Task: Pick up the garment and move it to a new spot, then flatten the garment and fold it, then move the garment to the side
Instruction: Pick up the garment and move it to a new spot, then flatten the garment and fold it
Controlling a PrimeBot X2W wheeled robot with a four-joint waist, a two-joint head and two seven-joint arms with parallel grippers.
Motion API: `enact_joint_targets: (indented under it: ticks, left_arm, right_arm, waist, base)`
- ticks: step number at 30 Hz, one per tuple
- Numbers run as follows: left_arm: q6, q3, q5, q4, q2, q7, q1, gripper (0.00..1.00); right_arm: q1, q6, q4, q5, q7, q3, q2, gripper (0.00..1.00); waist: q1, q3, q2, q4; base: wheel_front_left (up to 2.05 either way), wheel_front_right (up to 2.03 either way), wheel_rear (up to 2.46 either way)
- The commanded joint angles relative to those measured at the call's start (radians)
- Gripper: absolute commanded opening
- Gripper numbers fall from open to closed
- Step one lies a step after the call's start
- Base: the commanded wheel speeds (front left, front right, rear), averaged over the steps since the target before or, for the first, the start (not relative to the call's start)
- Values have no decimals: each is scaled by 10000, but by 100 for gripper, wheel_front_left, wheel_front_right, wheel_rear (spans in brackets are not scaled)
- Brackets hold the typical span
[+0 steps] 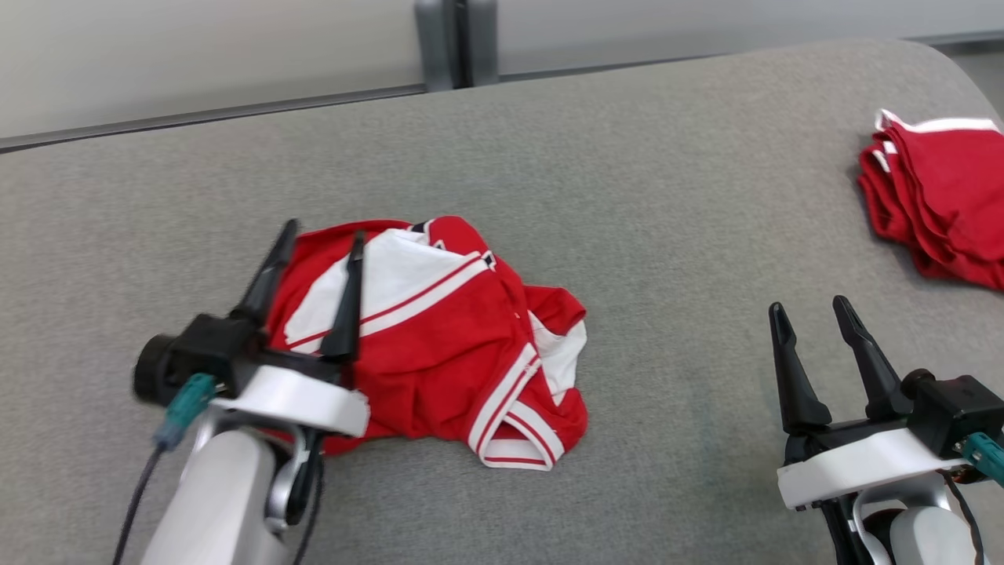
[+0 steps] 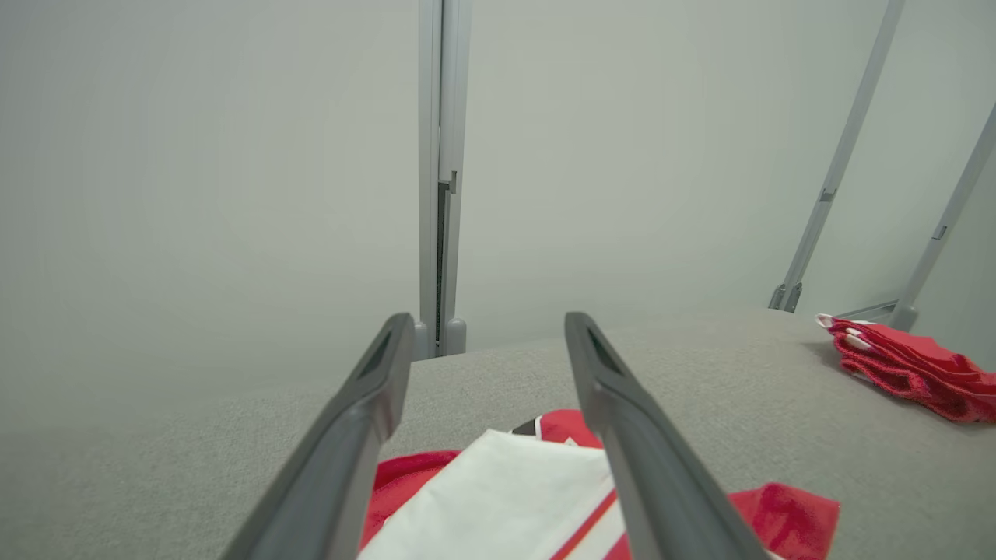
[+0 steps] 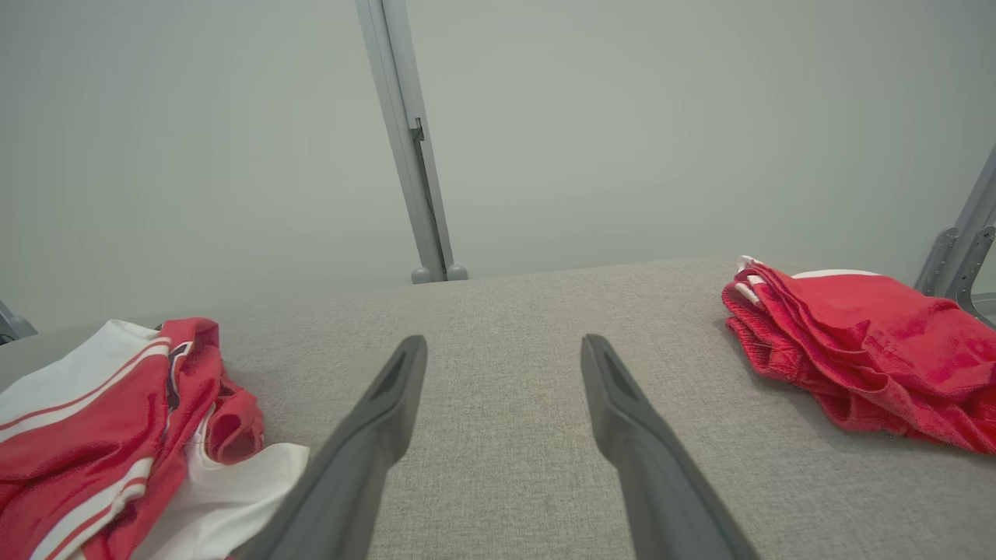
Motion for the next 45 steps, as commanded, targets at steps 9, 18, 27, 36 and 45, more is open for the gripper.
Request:
enact_joint_targets:
  ticks: [9, 18, 27, 36, 45]
  left_arm:
    - [212, 1352, -82, -363, 496, -38, 1562, 100]
    - [66, 1363, -175, -388, 604, -37, 2698, 100]
    - [13, 1161, -239, -546, 732, 310, 3330, 100]
    - [36, 1006, -282, -705, 819, 525, 3622, 100]
    - [160, 925, -259, -803, 882, 597, 3674, 100]
  right_arm:
    - [423, 0, -286, -210, 414, -124, -295, 100]
    - [1139, 0, -636, -213, 751, -341, -277, 100]
    - [1752, 0, -856, -174, 994, -494, -157, 100]
    - [2172, 0, -1192, -242, 1186, -575, 3, 100]
    - [2225, 0, -1285, -293, 1265, -613, 74, 100]
  waist:
    - [0, -791, 0, 1129]
    - [0, -1512, 0, 1566]
    - [0, -2042, 0, 1531]
    - [0, -2332, 0, 1543]
    - [0, -2311, 0, 1521]
  base:
    - [0, 0, 0]
    - [0, 0, 0]
    - [0, 0, 0]
    - [0, 0, 0]
    - [0, 0, 0]
